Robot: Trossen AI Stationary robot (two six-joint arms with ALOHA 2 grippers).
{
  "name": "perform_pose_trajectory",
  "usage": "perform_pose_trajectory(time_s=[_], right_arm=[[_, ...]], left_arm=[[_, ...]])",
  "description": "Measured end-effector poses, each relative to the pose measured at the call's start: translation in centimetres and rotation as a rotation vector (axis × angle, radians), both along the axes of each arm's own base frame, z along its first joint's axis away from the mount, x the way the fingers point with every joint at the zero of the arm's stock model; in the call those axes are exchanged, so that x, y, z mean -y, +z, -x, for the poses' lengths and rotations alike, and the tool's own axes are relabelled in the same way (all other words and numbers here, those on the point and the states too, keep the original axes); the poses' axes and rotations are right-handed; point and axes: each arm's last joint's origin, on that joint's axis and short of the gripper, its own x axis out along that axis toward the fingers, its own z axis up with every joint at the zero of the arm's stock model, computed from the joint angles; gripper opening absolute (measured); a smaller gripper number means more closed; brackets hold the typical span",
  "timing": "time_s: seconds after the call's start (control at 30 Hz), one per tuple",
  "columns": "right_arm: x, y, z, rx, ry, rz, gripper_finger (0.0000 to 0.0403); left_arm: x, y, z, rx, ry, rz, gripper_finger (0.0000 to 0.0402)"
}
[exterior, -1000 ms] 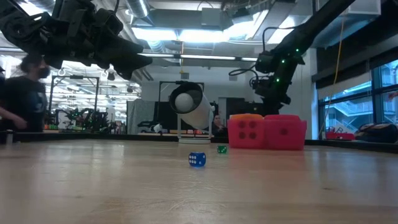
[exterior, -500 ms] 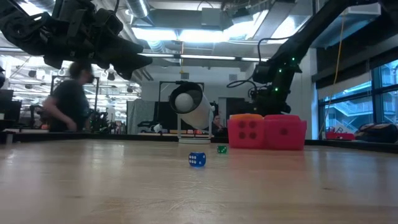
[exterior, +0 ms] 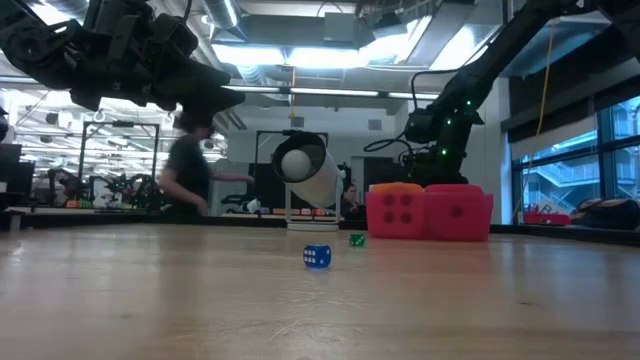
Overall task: Pick & Place Dice
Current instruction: Put the small orange dice into the red bin
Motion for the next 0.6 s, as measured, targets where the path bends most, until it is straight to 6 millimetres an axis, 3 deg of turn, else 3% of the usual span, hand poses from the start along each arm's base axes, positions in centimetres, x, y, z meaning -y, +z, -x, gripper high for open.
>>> perform_pose_trajectory(time_s=[0.37,0.6], right_arm=[[0.04,0.02,-0.05,0.004,0.001,0.005,0.0073],[0.29,0.05,0.09,0.011,-0.007,0.014,0.0110]], left_arm=[[0.00,0.00,0.00,-0.001,0.000,0.008,0.0210],[0.00,0.00,0.00,-0.001,0.000,0.008,0.0210]])
